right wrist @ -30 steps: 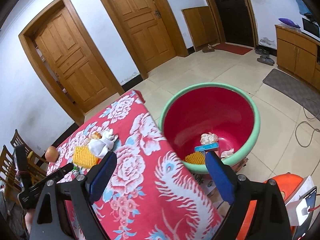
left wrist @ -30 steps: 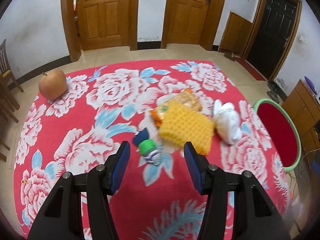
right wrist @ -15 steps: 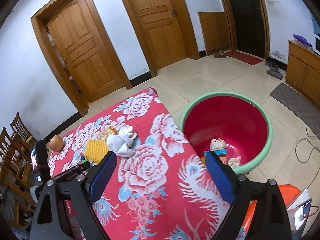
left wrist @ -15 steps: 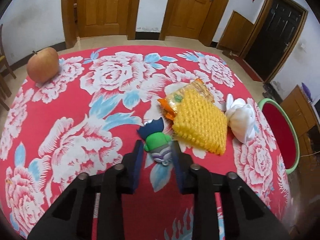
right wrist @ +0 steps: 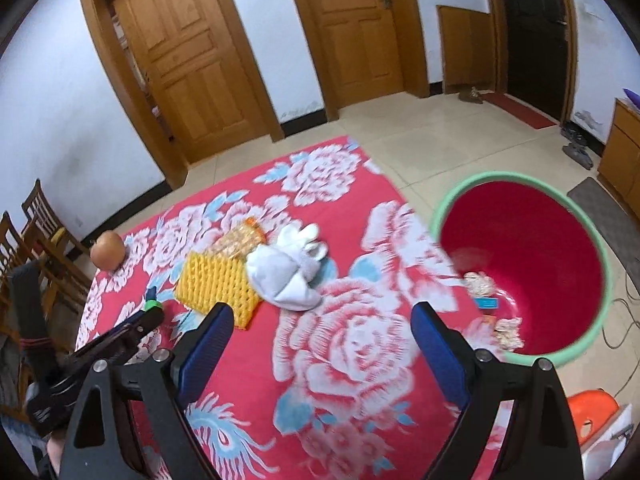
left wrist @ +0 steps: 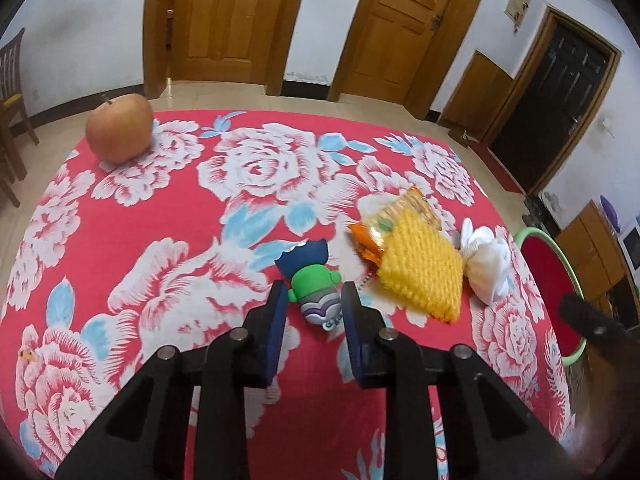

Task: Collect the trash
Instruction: 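Grasp the small green-and-white toy with the left tool, then grasp the white cloth glove with the right tool and lift it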

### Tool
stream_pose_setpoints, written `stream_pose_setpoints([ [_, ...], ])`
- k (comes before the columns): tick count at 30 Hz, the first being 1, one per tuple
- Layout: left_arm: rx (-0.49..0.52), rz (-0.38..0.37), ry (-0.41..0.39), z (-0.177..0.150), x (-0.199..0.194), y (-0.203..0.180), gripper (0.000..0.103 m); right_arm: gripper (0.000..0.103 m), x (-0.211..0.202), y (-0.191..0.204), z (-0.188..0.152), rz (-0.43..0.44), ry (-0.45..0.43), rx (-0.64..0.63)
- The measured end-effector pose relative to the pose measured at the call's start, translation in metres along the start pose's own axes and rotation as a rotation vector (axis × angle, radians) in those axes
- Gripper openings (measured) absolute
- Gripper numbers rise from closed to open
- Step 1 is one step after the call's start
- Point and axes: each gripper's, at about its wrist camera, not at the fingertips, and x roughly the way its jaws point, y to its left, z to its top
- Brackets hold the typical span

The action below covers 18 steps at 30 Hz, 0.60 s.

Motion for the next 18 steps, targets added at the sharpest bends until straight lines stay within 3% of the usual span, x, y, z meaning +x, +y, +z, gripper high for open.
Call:
stream_pose_setpoints([
  [6, -0.008, 0.005, -0.003, -0.001, 0.000, 0.004, 0.027, 0.091, 0.038, 0.014, 0.006, 0.002, 0.040, -0.027],
  [14, 0.001, 0.009, -0.002, -0.003, 0.002, 0.003, 0.027, 0.050, 0.069, 0.017, 0.012, 0.051, 0.083, -0.013],
  [18, 0.001, 0.005, -0.003, -0.003, 0.002, 0.002, 0.027, 0.040, 0.079, 0.022, 0.009, 0.048, 0.111, -0.041],
])
